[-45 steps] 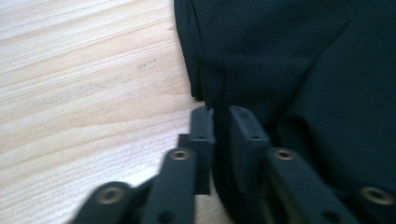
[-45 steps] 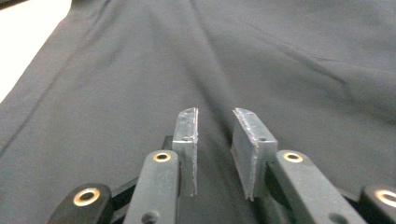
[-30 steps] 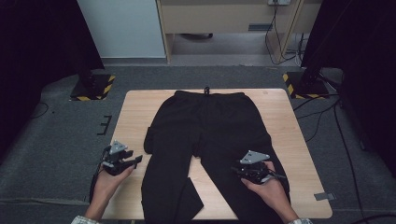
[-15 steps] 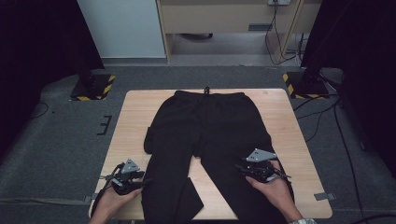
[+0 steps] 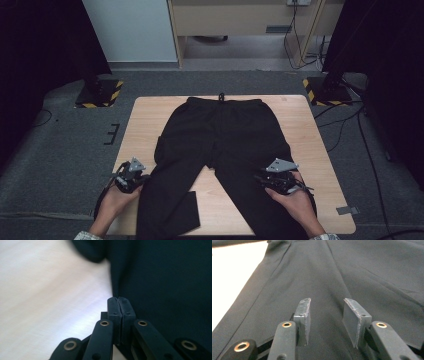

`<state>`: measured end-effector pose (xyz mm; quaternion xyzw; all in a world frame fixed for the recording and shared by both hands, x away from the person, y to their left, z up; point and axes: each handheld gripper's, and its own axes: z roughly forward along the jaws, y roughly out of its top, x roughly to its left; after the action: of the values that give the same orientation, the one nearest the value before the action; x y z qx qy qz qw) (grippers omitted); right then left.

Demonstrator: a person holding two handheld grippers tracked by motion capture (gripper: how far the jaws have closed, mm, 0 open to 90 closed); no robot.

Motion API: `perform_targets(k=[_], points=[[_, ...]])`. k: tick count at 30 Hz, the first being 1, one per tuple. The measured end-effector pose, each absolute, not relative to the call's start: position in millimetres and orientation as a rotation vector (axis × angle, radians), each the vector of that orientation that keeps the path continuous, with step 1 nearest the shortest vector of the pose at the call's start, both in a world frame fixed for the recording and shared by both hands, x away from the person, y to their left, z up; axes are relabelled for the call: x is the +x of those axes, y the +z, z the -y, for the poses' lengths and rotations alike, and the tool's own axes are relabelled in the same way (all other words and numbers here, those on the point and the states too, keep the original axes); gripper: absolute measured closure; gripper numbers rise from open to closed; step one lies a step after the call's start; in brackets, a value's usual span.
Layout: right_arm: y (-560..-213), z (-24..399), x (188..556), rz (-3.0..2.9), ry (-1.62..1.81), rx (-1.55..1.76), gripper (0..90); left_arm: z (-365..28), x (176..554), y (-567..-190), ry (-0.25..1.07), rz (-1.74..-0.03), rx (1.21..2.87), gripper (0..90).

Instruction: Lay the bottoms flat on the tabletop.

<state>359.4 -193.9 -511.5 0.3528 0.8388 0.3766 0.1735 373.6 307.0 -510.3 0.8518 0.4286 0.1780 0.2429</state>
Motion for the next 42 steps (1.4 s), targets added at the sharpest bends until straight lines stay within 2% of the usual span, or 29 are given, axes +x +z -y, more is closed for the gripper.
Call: perform_targets(k=[5, 8, 10, 12, 14, 17, 21, 28, 31, 33, 36, 39, 42], points=[[-512, 195, 359, -2.379, 1.061, 1.004, 57.7, -323, 416, -513, 0.493, -1.247, 2.244, 85.4], [-512, 196, 359, -2.380, 1.058, 1.003, 57.6, -324, 424, -516, 0.479, -1.257, 2.196, 82.1], [-512, 197, 359, -2.380, 1.060, 1.008, 56.9, -319, 419, -512, 0.526, -1.255, 2.158, 67.0], [-512, 197, 359, -2.380, 1.063, 1.006, 56.5, -317, 412, -507, 0.544, -1.250, 2.118, 64.7], [-511, 195, 359, -2.384, 1.068, 0.995, 54.0, -309, 388, -494, 0.577, -1.228, 2.084, 55.8], [-511, 191, 359, -2.386, 1.065, 0.990, 52.0, -298, 363, -489, 0.549, -1.192, 2.070, 55.3], [-511, 186, 359, -2.394, 1.058, 0.982, 50.5, -288, 357, -500, 0.529, -1.174, 2.106, 52.4], [-511, 184, 359, -2.393, 1.068, 0.988, 48.5, -286, 370, -523, 0.431, -1.222, 2.079, 37.1], [-512, 186, 360, -2.384, 1.072, 1.004, 46.9, -282, 367, -526, 0.453, -1.189, 2.117, 32.4], [-511, 187, 360, -2.382, 1.074, 1.011, 46.1, -282, 365, -525, 0.473, -1.181, 2.138, 36.5], [-510, 189, 361, -2.369, 1.077, 1.026, 45.5, -282, 361, -523, 0.477, -1.183, 2.143, 54.5], [-510, 191, 361, -2.358, 1.083, 1.034, 45.4, -281, 357, -521, 0.468, -1.176, 2.163, 68.9], [-510, 191, 361, -2.359, 1.081, 1.038, 45.4, -281, 353, -520, 0.459, -1.167, 2.182, 79.3]])
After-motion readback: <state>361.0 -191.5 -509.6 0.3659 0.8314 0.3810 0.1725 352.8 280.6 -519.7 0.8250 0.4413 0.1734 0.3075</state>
